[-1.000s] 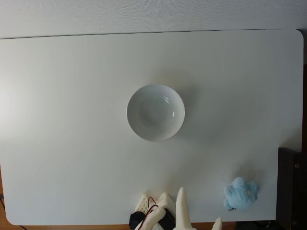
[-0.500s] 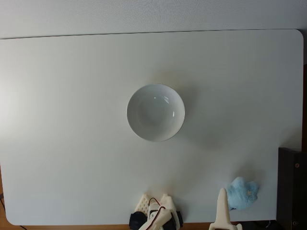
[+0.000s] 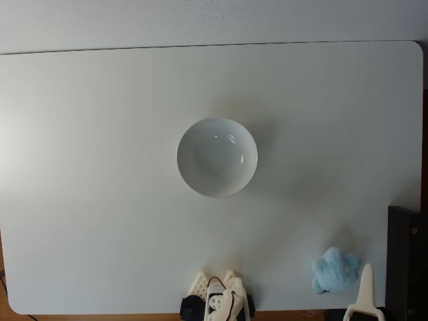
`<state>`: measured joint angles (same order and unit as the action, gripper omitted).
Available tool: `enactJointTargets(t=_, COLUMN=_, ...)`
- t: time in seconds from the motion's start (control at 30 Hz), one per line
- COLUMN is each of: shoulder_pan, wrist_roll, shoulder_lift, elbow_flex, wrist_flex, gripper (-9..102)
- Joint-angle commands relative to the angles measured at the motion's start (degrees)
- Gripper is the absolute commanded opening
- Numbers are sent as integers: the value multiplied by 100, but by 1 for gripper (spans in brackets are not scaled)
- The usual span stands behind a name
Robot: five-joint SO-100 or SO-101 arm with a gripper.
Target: Grasp a skyblue doll and put it into the bowl.
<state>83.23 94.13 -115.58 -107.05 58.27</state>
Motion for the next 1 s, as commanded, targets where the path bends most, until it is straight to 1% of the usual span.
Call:
enactJointTargets(t=0.0, shoulder_pan=26, wrist_roll=26, shoulder_lift=369, elbow_flex=141, wrist_flex=-352, gripper=62)
enactJointTargets(t=0.27, shoulder_pan=-35, wrist_roll=44, shoulder_lift=1257, elbow_flex=97, wrist_flex=-448, gripper=62)
enactJointTargets(t=0.77, shoulder_pan=26, wrist_roll=44, shoulder_lift=2312, elbow_flex=9, wrist_flex=-360, gripper=61)
enactJointTargets(t=0.97, shoulder_pan=35, wrist_roll=53, shoulder_lift=2681, elbow_flex=-369, wrist_flex=-369, gripper=61)
